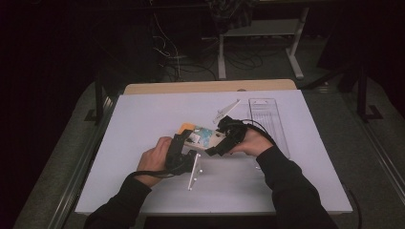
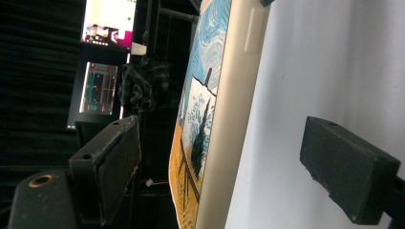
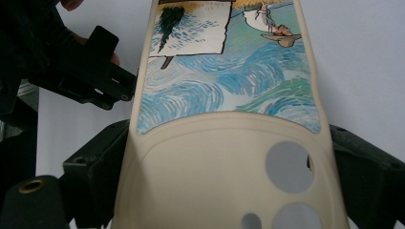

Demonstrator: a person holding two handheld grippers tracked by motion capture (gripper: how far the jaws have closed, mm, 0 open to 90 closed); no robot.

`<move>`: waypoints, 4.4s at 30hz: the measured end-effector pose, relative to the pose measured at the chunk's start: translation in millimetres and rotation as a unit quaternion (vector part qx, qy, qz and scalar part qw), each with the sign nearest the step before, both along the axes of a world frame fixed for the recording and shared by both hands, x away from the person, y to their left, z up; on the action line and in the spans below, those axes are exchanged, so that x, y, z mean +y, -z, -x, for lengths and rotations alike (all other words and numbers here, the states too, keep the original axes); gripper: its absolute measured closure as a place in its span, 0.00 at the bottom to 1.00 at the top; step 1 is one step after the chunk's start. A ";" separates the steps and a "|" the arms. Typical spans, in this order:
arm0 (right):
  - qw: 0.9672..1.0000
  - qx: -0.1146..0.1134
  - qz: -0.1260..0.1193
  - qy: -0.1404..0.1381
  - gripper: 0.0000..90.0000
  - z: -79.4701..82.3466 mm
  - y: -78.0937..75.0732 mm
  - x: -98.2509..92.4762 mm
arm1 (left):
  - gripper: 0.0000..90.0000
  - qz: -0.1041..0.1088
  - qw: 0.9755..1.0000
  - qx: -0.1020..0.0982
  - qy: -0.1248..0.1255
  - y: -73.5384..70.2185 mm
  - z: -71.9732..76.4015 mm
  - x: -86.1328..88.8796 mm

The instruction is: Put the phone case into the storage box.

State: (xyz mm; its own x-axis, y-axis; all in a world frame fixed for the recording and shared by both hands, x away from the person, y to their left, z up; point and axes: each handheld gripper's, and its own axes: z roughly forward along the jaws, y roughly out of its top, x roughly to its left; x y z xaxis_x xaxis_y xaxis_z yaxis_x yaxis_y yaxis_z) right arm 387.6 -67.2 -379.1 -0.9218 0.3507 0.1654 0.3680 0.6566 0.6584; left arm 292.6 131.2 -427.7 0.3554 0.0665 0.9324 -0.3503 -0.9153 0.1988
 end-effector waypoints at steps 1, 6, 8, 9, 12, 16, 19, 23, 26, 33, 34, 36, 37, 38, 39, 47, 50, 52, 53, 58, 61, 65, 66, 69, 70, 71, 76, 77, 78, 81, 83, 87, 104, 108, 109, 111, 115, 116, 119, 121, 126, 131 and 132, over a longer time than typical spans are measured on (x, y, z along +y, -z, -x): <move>1.000 -0.001 0.000 0.000 0.11 0.0 0.0 0.0 | 0.15 -0.001 1.000 0.000 0.000 0.1 0.2 -0.1; 1.000 -0.001 -0.001 0.001 0.11 0.1 -0.1 0.1 | 0.18 -0.003 1.000 -0.008 -0.001 2.1 0.6 -1.3; 1.000 -0.001 0.001 0.002 0.11 0.2 0.0 0.0 | 0.20 -0.005 1.000 -0.013 -0.001 1.9 1.3 -1.3; 1.000 -0.001 0.000 0.001 0.10 0.0 0.0 0.1 | 0.21 -0.006 1.000 -0.017 0.000 1.9 1.5 -1.2; 1.000 -0.002 -0.002 0.001 0.11 0.2 -0.2 0.6 | 0.23 -0.003 1.000 -0.025 0.004 2.6 2.3 -1.0; 1.000 -0.006 -0.001 0.000 0.11 -0.2 0.3 1.0 | 0.29 -0.009 0.999 -0.033 0.008 3.3 4.3 -1.6; 1.000 -0.004 -0.001 0.001 0.11 0.2 0.1 1.5 | 0.32 -0.010 0.999 -0.039 0.013 4.1 4.6 -2.1; 1.000 0.001 -0.003 0.002 0.11 0.9 0.1 2.8 | 0.36 -0.010 0.999 -0.046 0.017 4.6 5.2 -2.6; 1.000 -0.002 -0.004 -0.002 0.11 0.6 0.9 3.9 | 0.39 -0.021 0.998 -0.052 0.015 3.7 6.6 -2.8; 1.000 -0.001 -0.002 -0.002 0.11 0.9 1.9 5.6 | 0.46 -0.026 0.998 -0.058 0.020 3.6 7.8 -3.0; 1.000 -0.001 -0.002 -0.001 0.11 0.9 1.9 5.6 | 0.46 -0.026 0.998 -0.060 0.020 3.6 8.0 -3.0; 1.000 0.002 -0.002 0.000 0.11 1.0 2.0 5.6 | 0.49 -0.026 0.998 -0.060 0.022 3.1 8.5 -3.2; 1.000 0.002 -0.002 -0.001 0.11 0.9 2.1 5.7 | 0.50 -0.026 0.997 -0.062 0.022 3.0 8.8 -3.3; 1.000 0.002 -0.002 -0.001 0.11 0.7 2.2 5.6 | 0.51 -0.028 0.997 -0.064 0.023 2.9 9.1 -3.4; 1.000 0.002 -0.002 -0.002 0.11 0.3 2.4 5.5 | 0.52 -0.028 0.997 -0.063 0.023 2.8 9.2 -3.5; 1.000 0.005 -0.003 0.000 0.11 0.8 2.3 6.2 | 0.56 -0.033 0.997 -0.067 0.025 3.3 9.9 -4.7; 1.000 0.004 -0.003 -0.001 0.11 0.4 2.6 6.0 | 0.58 -0.034 0.997 -0.071 0.026 3.6 10.5 -4.9; 1.000 0.005 -0.004 -0.001 0.11 0.5 2.6 6.2 | 0.59 -0.034 0.996 -0.073 0.026 3.8 10.6 -5.1; 1.000 0.007 -0.003 0.000 0.11 0.8 2.5 6.4 | 0.60 -0.034 0.996 -0.073 0.026 3.7 10.7 -5.1; 1.000 0.008 -0.004 0.000 0.11 0.7 2.8 6.6 | 0.64 -0.033 0.996 -0.075 0.028 3.2 11.5 -5.4; 1.000 0.006 -0.004 -0.001 0.11 0.2 2.8 6.0 | 0.67 -0.036 0.996 -0.075 0.028 2.7 12.1 -5.8; 1.000 0.006 -0.005 -0.001 0.11 0.3 2.6 6.1 | 0.68 -0.036 0.996 -0.078 0.029 2.3 12.6 -6.1; 1.000 0.006 -0.005 -0.001 0.11 0.3 2.6 6.2 | 0.69 -0.038 0.996 -0.079 0.028 2.6 12.6 -6.2; 1.000 0.007 -0.006 -0.002 0.11 0.2 2.7 6.4 | 0.70 -0.039 0.996 -0.079 0.028 2.6 12.7 -6.3; 1.000 0.008 -0.005 -0.001 0.11 0.3 2.7 6.4 | 0.71 -0.040 0.996 -0.080 0.028 2.2 12.8 -6.4; 1.000 0.008 -0.005 -0.001 0.11 0.2 2.7 6.2 | 0.72 -0.040 0.996 -0.081 0.028 2.2 12.8 -6.4; 1.000 0.010 -0.009 0.000 0.11 -0.1 2.1 5.8 | 0.75 -0.041 0.995 -0.081 0.028 2.5 13.2 -6.3; 1.000 0.010 -0.010 0.000 0.11 -0.2 2.0 5.7 | 0.77 -0.042 0.995 -0.081 0.029 2.6 13.3 -6.3; 1.000 0.011 -0.010 0.000 0.11 -0.3 1.9 5.5 | 0.78 -0.043 0.995 -0.081 0.029 2.5 13.4 -6.3; 1.000 0.012 -0.013 0.002 0.11 -0.3 1.6 5.6 | 0.81 -0.043 0.996 -0.078 0.029 2.4 13.5 -6.2; 1.000 0.014 -0.014 0.003 0.11 -0.4 1.3 5.5 | 0.82 -0.044 0.996 -0.077 0.030 2.4 13.5 -6.2; 1.000 0.019 -0.013 0.001 0.10 -1.2 1.9 5.3 | 0.84 -0.052 0.995 -0.081 0.031 2.4 14.1 -6.1; 0.998 0.046 -0.032 0.002 0.08 -1.2 0.6 2.3 | 0.89 -0.055 0.994 -0.087 0.038 -1.6 16.7 -6.8; 0.998 0.044 -0.040 0.000 0.07 -1.8 2.7 1.0 | 0.89 -0.055 0.994 -0.082 0.038 -2.7 16.8 -6.9; 0.999 0.037 -0.039 0.002 0.06 -1.3 1.9 1.3 | 0.89 -0.054 0.994 -0.084 0.038 -2.6 16.7 -6.8; 0.998 0.039 -0.041 0.002 0.05 0.1 1.0 2.1 | 0.89 -0.056 0.994 -0.082 0.037 -3.2 16.8 -6.8; 0.998 0.038 -0.044 0.003 0.02 0.5 0.3 2.0 | 0.89 -0.061 0.994 -0.079 0.036 -2.3 16.5 -6.8; 0.998 0.038 -0.046 0.003 0.02 0.3 0.1 1.7 | 0.89 -0.059 0.994 -0.081 0.037 -1.1 16.2 -6.7; 0.998 0.032 -0.045 0.002 0.00 -0.6 -0.7 0.0 | 0.89 -0.059 0.995 -0.078 0.036 -1.7 15.8 -6.5; 0.999 0.030 -0.044 0.005 0.00 -0.3 -1.5 -0.9 | 0.89 -0.061 0.995 -0.074 0.034 -1.8 15.5 -6.0; 0.999 0.024 -0.044 0.002 0.00 -0.3 -3.0 -3.4 | 0.89 -0.064 0.995 -0.070 0.028 -1.8 14.2 -4.6; 0.999 0.023 -0.039 0.002 0.00 1.7 -5.8 -6.2 | 0.89 -0.066 0.995 -0.066 0.020 -2.4 12.2 -2.0; 0.999 0.026 -0.038 0.006 0.00 2.5 -6.6 -6.5 | 0.89 -0.066 0.996 -0.065 0.019 -2.8 11.8 -1.3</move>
